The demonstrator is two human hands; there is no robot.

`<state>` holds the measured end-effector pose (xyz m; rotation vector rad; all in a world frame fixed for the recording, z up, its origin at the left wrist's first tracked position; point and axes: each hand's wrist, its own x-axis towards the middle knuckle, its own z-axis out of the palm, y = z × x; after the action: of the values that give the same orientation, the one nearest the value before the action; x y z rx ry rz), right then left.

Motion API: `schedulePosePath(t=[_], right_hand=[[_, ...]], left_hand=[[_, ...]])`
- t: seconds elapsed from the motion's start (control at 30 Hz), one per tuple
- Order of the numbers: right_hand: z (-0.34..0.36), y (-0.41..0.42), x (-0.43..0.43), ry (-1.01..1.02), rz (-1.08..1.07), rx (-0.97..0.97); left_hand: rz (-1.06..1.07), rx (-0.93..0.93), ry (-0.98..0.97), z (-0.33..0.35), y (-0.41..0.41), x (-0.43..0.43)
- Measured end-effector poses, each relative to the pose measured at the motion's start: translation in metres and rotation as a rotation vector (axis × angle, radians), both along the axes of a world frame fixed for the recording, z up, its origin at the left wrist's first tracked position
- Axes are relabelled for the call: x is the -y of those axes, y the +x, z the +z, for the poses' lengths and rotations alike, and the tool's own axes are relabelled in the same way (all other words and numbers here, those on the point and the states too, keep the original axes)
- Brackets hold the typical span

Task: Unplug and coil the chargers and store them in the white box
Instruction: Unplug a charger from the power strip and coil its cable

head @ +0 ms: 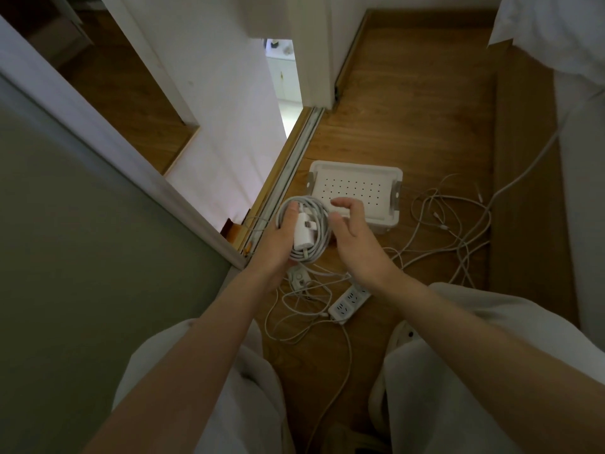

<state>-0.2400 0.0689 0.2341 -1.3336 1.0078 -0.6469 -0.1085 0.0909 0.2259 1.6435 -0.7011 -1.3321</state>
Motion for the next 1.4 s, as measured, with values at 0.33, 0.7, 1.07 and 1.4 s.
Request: schedulePosePath(t=[0.33,0.7,1.07,1.4], right_hand=[[-0.003,0.001,-0.001,-0.289,0.185,-0.178],[-0.008,0.012,-0.008,-0.768,-0.020,-0.552],[0.024,-0.003,0.004,-0.051,-0.346,0.217],[0.013,0.001,-0.001,-0.086,-0.098,0.117]], left_hand=[[-0.002,0.002,0.032,-0.001,0.003,-0.003],[-0.028,-0.008,0.061,0.000,0.002,-0.002],[-0.088,0.221,0.059,-0.014,0.006,-0.001],[0.095,0.274,-0.029,-0.015,0.009,0.002]])
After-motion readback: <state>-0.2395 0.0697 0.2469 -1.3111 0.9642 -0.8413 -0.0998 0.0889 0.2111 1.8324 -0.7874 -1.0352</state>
